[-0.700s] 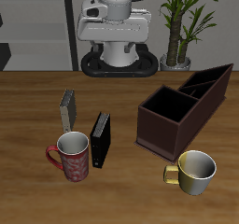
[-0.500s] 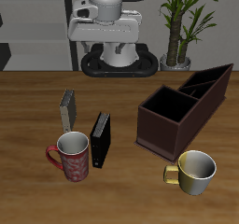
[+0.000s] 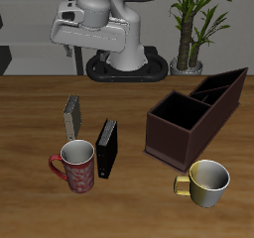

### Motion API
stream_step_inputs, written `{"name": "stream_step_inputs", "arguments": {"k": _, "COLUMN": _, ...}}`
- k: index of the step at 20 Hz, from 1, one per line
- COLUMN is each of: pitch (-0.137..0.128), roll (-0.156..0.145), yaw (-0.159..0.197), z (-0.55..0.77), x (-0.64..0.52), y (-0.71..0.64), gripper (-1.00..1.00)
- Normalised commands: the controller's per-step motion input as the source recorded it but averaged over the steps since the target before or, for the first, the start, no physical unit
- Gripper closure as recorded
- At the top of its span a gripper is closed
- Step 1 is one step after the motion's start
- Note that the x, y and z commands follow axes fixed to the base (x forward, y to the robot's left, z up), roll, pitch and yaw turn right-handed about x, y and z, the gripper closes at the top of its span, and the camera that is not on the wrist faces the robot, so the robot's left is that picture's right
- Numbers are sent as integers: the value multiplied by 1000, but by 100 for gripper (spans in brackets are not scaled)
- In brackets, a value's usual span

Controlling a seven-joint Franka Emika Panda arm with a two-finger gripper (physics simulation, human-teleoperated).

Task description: Place the yellow book into the left desk caddy's right compartment

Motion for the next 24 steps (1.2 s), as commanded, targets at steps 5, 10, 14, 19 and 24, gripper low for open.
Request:
{"name": "stream_step_inputs", "arguments": {"k": 5, "pitch": -51, "roll": -44, "yaw": 4, "z": -59, "x": -123, "y": -381, "gripper": -100}}
{"name": "stream_step_inputs", "arguments": {"k": 10, "pitch": -7, "roll": -18, "yaw": -28, "z": -238, "x": -9, "y": -158, "gripper": -100}}
{"name": "stream_step_inputs", "arguments": {"k": 14, "pitch": 26, "roll": 2, "yaw": -22, "z": -303, "x": 5, "y": -55, "gripper": -100}}
{"name": "stream_step_inputs", "arguments": {"k": 19, "pitch": 8, "roll": -25, "yaw": -27, "z": -263, "x": 8, "y": -120, "gripper": -100}}
{"name": "stream_step_inputs", "arguments": {"k": 24, "pitch": 20, "roll": -13, "yaw": 21, "z": -365, "x": 28, "y": -80, "gripper": -100}}
